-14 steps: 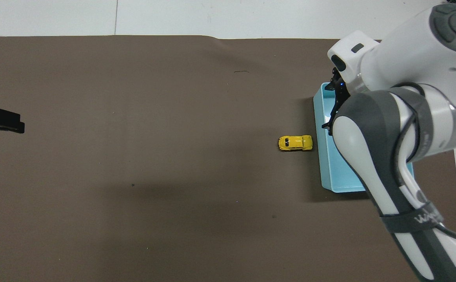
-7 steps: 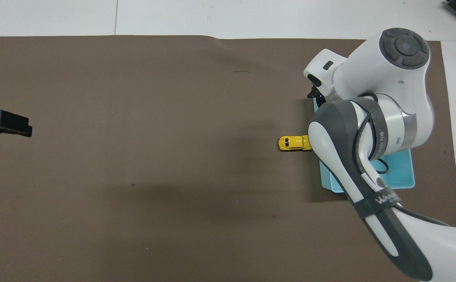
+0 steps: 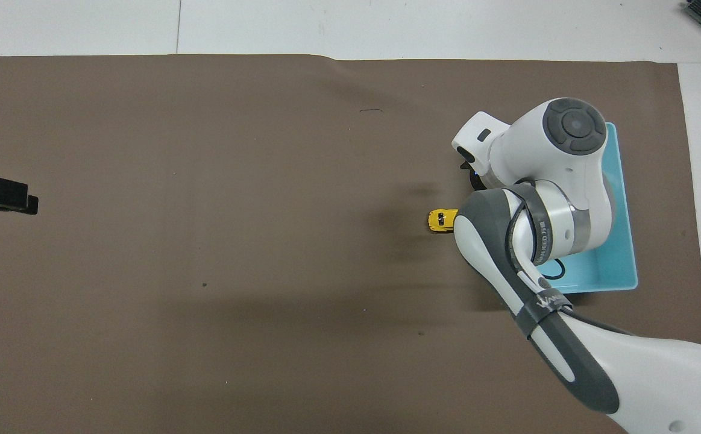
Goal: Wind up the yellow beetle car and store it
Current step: 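Lower the right gripper to the yellow car beside the box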
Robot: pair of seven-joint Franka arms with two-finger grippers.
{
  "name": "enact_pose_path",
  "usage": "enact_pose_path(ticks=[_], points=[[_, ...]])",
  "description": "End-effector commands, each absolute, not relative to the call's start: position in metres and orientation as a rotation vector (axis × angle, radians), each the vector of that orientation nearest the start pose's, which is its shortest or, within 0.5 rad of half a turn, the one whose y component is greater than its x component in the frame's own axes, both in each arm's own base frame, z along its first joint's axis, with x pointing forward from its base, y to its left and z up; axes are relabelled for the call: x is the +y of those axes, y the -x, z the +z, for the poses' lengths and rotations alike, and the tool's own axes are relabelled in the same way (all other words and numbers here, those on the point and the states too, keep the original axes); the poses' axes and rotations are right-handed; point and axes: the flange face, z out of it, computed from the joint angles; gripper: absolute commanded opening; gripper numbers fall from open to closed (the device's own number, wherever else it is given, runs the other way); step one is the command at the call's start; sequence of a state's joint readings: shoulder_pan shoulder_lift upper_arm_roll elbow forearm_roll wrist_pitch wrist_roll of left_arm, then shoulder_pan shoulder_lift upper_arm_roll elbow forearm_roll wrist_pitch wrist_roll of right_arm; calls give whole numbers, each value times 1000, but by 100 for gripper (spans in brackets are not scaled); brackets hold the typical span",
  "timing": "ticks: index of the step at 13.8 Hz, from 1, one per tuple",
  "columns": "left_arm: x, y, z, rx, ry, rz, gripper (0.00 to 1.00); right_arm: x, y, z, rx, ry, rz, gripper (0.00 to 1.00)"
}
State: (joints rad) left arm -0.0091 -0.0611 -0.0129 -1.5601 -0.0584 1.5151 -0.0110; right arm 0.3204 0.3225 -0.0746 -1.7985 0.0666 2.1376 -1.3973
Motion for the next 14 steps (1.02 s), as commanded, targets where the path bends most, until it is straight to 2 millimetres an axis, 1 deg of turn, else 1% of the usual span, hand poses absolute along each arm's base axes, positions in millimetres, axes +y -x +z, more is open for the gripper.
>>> enact_pose_path(ticks=[1,3,6,9,11,14], points=[[-16,-515,675,37,3206,-36,100,166,-606,341,2317,-2141,48,100],[-14,-514,673,38,3191,-14,100,165,-598,330,2318,-2142,44,100],[-13,-512,672,38,3191,-5,100,164,-591,324,2325,-2144,27,100],[-15,-513,666,44,3191,8,100,161,-587,308,2302,-2144,59,100],[-15,-514,667,47,3191,-4,100,165,-583,304,2316,-2135,49,100],[-14,-514,667,41,3191,-7,100,165,-580,304,2319,-2135,45,100]])
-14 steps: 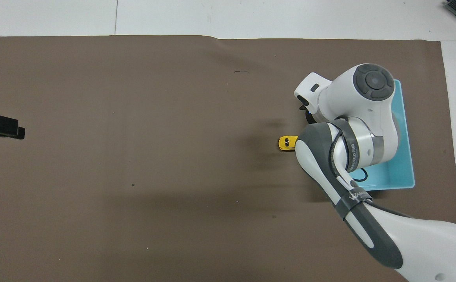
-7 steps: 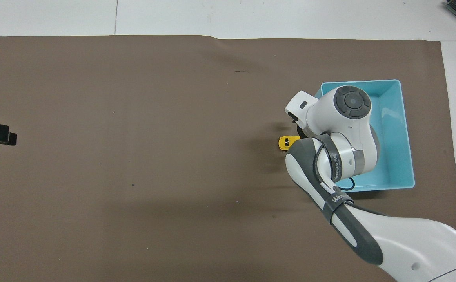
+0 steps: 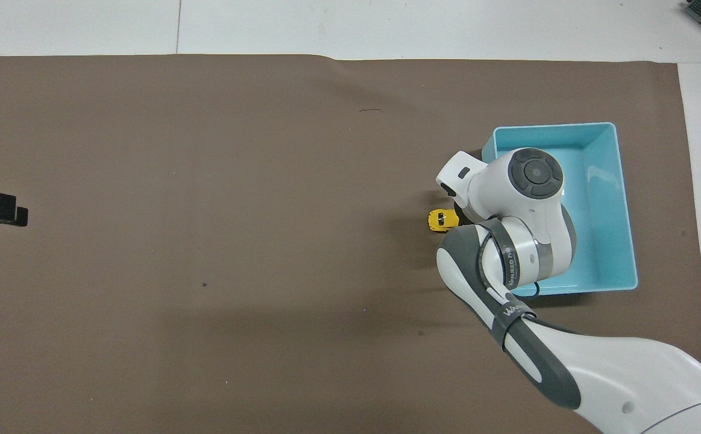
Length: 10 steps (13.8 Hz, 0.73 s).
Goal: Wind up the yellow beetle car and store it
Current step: 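Lower the right gripper to the yellow car beside the box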
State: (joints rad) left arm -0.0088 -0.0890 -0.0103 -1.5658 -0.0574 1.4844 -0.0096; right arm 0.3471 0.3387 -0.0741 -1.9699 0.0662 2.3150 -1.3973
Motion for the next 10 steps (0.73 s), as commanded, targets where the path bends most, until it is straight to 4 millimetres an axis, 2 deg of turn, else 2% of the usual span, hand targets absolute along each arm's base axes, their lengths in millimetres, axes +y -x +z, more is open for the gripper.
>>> enact_pose_path(ticks=[1,4,6,7,8,10], points=[[-12,-514,667,29,3191,-12,100,167,-580,304,2319,-2136,43,98],[-10,-513,667,30,3192,0,100,170,-579,304,2322,-2134,43,71],[-7,-513,667,20,3190,-3,100,170,-578,303,2310,-2149,41,33],[-6,-513,667,20,3190,0,100,171,-578,304,2296,-2163,43,22],[-6,-515,664,48,3188,6,100,171,-579,304,2287,-2171,45,2],[-4,-515,663,109,3170,13,100,173,-580,305,2290,-2164,48,0]])
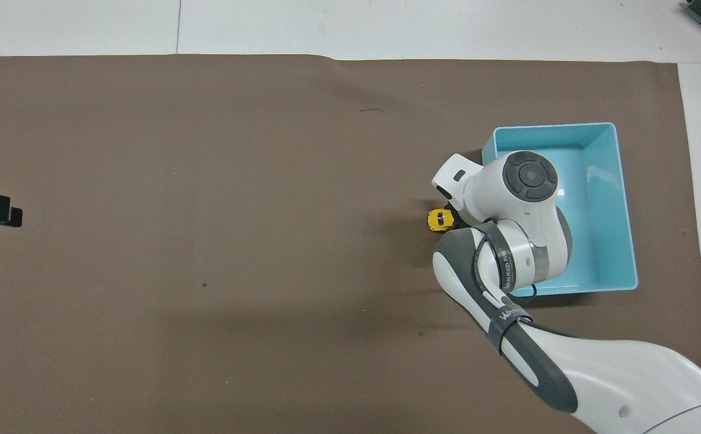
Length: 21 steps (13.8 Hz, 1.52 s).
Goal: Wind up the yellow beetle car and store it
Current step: 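Close the right gripper on the yellow car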
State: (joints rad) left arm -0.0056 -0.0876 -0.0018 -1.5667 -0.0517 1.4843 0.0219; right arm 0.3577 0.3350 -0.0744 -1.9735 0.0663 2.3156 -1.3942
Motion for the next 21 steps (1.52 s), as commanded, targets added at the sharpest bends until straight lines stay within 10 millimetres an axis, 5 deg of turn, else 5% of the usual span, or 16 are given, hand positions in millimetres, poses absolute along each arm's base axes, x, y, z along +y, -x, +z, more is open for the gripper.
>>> enact_pose_path(ticks=[1,6,12,17,21], points=[[-4,-515,663,108,3166,16,100,182,-579,306,2305,-2145,52,0],[-3,-516,660,106,3154,31,100,210,-594,334,2263,-2142,135,0],[-3,-513,660,94,3155,57,100,219,-614,388,2200,-2203,182,0],[-3,-513,660,92,3156,60,100,205,-618,426,2170,-2254,157,0],[-3,-512,661,92,3156,57,100,171,-619,449,2210,-2208,128,0]])
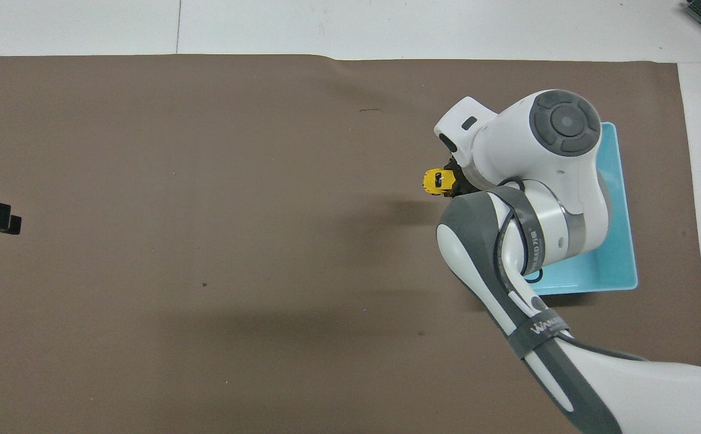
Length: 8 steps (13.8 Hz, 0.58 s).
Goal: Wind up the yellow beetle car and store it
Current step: 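Close the right gripper on the yellow car, then lift the car with the right gripper over into the blue box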
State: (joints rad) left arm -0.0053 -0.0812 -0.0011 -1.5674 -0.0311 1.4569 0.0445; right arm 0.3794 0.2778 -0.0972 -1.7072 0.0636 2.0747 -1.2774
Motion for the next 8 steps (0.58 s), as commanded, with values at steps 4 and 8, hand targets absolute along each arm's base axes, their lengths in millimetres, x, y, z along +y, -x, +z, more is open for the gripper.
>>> enact_pose_path(ticks=[4,8], points=[[-3,-513,660,92,3156,60,100,93,-620,462,-2267,2160,-64,0],[-3,-513,660,92,3156,60,100,17,-613,455,-2273,2104,-13,0]])
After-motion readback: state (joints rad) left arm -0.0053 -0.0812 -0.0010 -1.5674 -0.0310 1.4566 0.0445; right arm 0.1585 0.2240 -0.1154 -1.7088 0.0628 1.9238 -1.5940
